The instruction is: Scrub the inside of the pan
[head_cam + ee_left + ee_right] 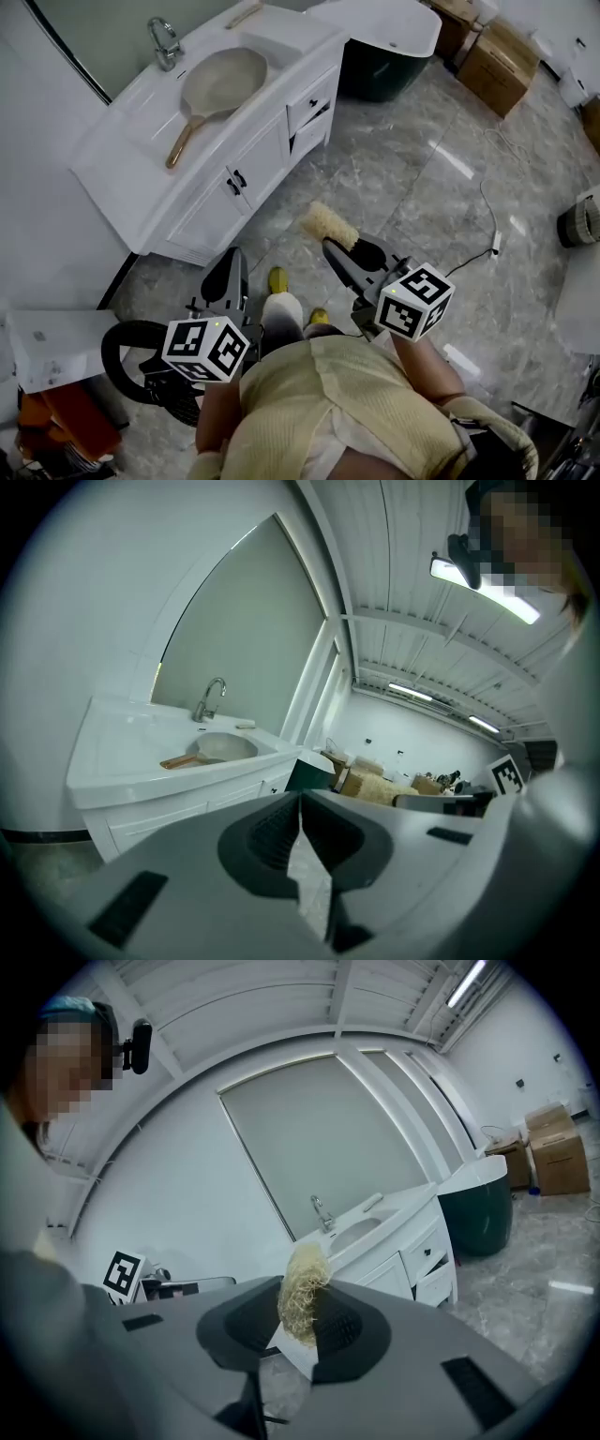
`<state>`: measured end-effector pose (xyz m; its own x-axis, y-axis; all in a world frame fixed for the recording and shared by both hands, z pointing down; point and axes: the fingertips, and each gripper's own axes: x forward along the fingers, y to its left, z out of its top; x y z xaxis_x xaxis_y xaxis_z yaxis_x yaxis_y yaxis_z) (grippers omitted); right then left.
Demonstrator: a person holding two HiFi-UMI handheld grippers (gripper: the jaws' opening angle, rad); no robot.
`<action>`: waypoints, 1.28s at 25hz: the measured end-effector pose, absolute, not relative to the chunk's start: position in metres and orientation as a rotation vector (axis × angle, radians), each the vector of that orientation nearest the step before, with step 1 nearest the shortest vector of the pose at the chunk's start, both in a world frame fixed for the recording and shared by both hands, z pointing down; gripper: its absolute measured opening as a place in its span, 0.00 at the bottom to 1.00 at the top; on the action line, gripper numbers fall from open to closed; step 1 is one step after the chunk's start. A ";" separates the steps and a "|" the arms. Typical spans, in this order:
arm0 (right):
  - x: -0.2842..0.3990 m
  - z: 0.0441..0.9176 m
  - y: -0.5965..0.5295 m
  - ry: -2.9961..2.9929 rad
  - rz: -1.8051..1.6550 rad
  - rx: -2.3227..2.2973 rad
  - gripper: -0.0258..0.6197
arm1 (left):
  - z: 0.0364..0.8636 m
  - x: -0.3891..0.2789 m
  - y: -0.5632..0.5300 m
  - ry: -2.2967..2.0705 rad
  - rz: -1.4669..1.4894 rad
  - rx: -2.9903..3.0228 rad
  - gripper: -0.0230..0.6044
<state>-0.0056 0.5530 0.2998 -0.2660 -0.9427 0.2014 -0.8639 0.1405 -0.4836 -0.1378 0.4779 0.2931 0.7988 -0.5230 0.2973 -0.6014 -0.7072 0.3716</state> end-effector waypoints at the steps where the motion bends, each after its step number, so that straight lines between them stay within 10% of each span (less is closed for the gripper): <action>1: -0.005 0.301 0.550 2.256 -0.785 -1.806 0.18 | 0.295 -0.138 0.474 -0.838 0.238 2.532 0.14; 32: -0.007 0.300 0.321 2.321 -0.834 -1.767 0.18 | 0.317 -0.129 0.270 -0.758 0.363 2.557 0.13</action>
